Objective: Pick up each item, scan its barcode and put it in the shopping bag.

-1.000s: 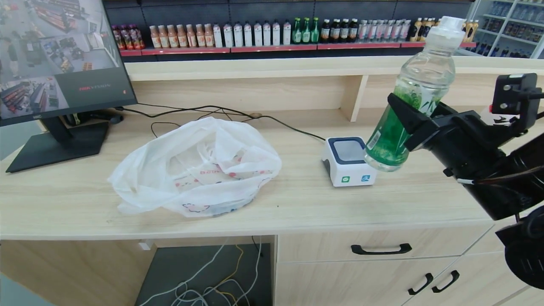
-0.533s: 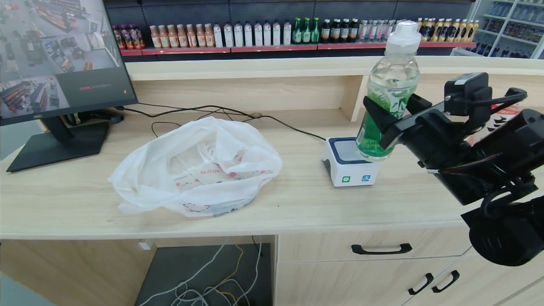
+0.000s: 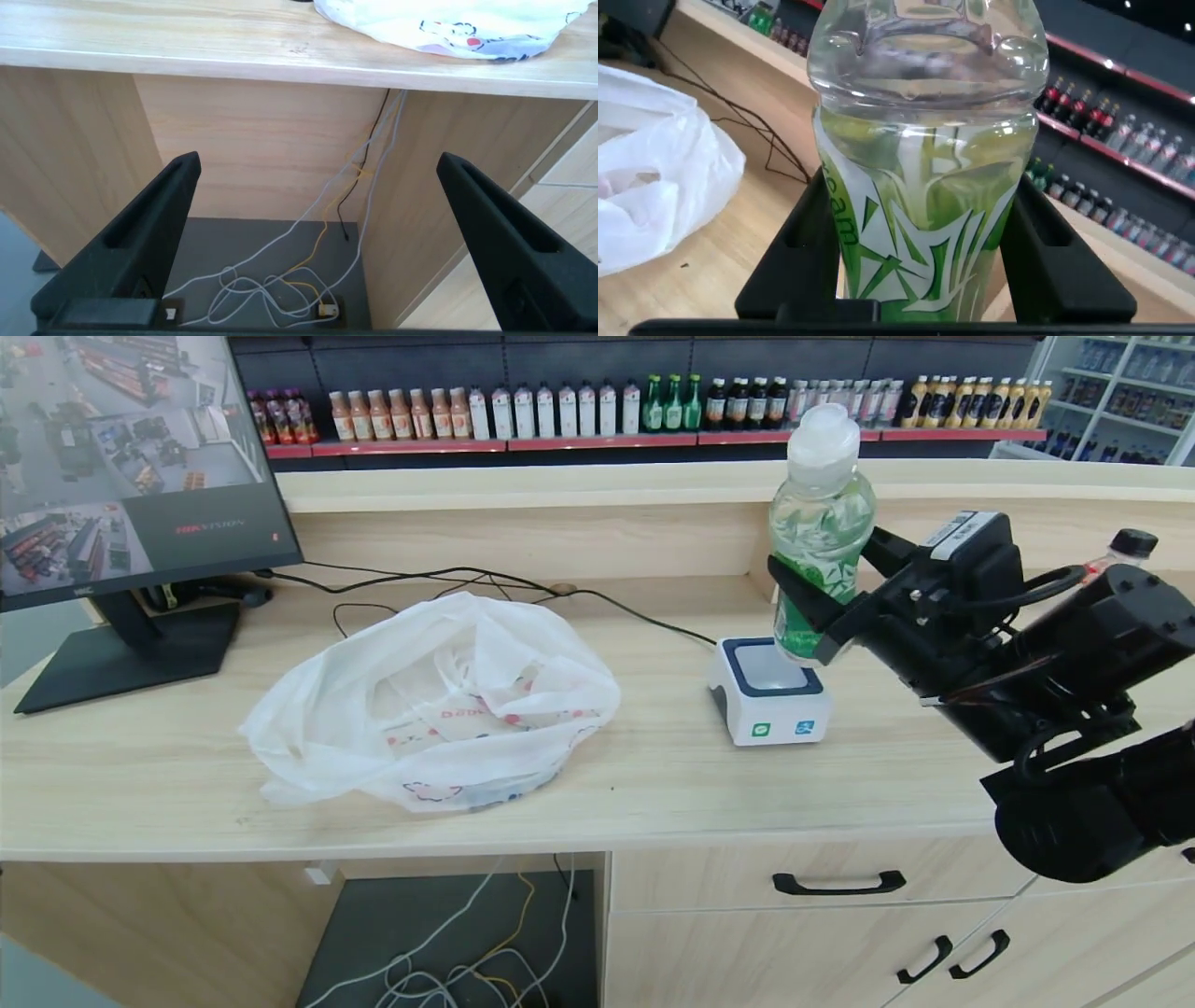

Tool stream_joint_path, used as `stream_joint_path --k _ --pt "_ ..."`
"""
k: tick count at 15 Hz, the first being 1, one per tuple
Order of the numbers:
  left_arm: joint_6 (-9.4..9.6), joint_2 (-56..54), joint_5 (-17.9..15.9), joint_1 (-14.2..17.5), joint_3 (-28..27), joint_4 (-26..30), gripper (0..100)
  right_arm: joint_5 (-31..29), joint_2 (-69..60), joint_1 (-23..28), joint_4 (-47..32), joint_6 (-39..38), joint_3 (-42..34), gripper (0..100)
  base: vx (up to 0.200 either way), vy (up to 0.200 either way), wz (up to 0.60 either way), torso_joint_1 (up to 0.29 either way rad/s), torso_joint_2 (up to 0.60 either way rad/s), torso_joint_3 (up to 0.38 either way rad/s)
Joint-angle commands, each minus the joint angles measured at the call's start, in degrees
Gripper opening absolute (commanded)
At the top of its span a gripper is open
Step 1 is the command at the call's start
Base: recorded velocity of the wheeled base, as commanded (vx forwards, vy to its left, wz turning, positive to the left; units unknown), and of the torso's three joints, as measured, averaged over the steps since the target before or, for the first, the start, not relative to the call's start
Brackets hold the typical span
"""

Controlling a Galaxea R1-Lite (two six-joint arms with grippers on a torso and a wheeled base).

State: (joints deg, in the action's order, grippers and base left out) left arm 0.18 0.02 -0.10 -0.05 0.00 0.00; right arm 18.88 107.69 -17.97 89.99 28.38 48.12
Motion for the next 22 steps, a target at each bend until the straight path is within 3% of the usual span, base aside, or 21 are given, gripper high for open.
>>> stream_joint_path --k 1,5,12,22 --pt "-0.01 0.0 0.0 0.0 0.0 0.0 100 4.2 1.4 1.5 0.0 1.9 0.5 0 0.0 0.0 0.0 0.0 0.0 0.0" --pt "-0.01 0.0 0.0 0.0 0.0 0.0 100 18.1 2.5 7.2 0.0 8.3 1.1 0 0.0 0.0 0.0 0.0 0.0 0.0" --pt "-0.01 0.0 0.0 0.0 0.0 0.0 100 30.1 6.6 7.5 0.0 14.2 5.2 0 0.0 0.0 0.0 0.0 0.0 0.0" --pt "-0.01 0.0 0.0 0.0 0.0 0.0 100 33.6 7.7 8.7 0.0 15.4 5.4 0 0.0 0.0 0.0 0.0 0.0 0.0"
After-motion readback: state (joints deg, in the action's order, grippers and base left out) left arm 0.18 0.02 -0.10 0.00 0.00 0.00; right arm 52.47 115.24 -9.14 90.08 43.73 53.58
